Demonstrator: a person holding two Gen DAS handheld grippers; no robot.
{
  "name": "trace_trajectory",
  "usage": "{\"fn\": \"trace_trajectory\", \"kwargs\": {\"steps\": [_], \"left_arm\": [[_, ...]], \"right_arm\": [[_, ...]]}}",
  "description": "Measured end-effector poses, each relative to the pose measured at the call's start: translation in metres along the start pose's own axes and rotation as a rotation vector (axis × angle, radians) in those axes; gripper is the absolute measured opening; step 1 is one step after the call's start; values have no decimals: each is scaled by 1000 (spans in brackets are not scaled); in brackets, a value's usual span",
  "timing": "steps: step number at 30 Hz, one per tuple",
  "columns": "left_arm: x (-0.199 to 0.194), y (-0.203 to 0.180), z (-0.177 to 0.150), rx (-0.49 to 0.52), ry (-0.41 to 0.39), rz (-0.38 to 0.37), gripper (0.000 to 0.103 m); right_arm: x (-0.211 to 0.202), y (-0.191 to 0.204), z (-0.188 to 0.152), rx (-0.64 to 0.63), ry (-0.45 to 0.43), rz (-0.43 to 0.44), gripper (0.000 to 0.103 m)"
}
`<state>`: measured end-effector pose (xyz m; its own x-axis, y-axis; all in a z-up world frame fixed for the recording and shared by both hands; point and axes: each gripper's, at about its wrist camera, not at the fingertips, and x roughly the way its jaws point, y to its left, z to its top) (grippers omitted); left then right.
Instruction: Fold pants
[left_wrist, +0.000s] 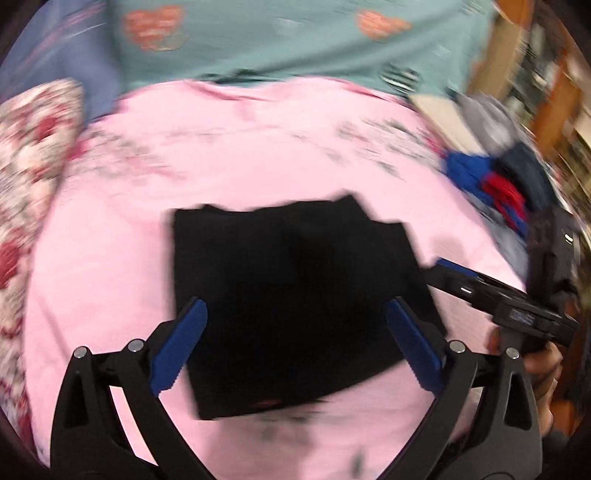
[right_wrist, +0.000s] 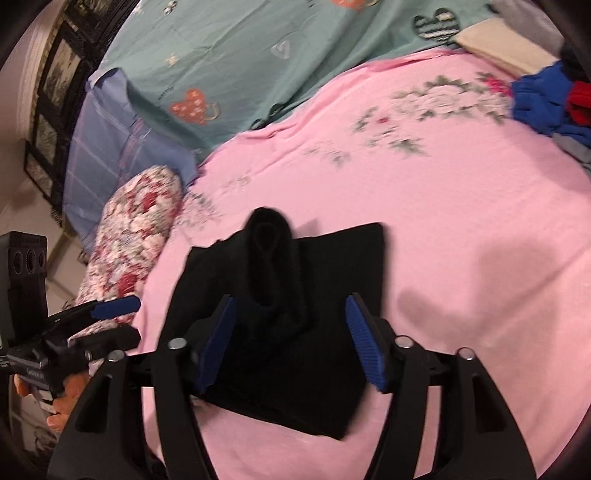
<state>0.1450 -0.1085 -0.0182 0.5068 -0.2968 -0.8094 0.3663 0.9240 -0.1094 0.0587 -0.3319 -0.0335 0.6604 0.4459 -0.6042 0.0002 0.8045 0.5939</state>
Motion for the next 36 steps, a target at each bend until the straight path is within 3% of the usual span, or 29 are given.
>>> {"fn": "trace_trajectory", "kwargs": {"steps": [5, 8, 10, 12, 14, 15, 18, 20, 24, 28, 29, 30, 31, 33, 36], "left_arm": [[42, 58, -12, -159, 103, 191, 101], [73, 82, -26, -246, 199, 172, 101], [86, 90, -34, -295, 240, 145, 101], [87, 95, -38, -309, 236, 133, 101], [85, 96, -37, -306, 234, 130, 101], [83, 97, -37, -306, 232, 128, 101], [70, 95, -35, -309, 209, 107, 101], [57, 92, -30, -303, 181, 88, 101], [52, 83, -21, -280, 158, 86, 101], [75, 63, -19, -240, 187, 100, 101], [81, 58, -22, -215, 196, 127, 101], [89, 51, -23, -187, 207, 173, 101], [94, 49, -24, -172, 211, 203, 101], [94, 46, -25, -170, 204, 225, 101], [81, 46, -21, -182, 170, 216, 101]], "right_arm": [[47, 22, 9, -30, 88, -10, 84], [72, 21, 11, -14, 143, -64, 84], [83, 23, 10, -21, 161, -100, 66], [84, 26, 9, -37, 151, -138, 34], [79, 28, 10, -42, 153, -110, 15], [75, 32, 11, -43, 154, -81, 12], [45, 44, 18, -27, 115, 59, 11], [21, 46, 20, -11, 72, 106, 11], [-19, 22, 12, 42, 18, 96, 11], [-2, -22, -5, 135, 80, -35, 13], [9, -35, -10, 148, 104, -94, 16], [15, -43, -12, 139, 116, -144, 29], [15, -43, -13, 109, 104, -156, 30], [6, -29, -11, 47, 82, -233, 44], [-18, 11, -3, -142, -47, -358, 44]]}}
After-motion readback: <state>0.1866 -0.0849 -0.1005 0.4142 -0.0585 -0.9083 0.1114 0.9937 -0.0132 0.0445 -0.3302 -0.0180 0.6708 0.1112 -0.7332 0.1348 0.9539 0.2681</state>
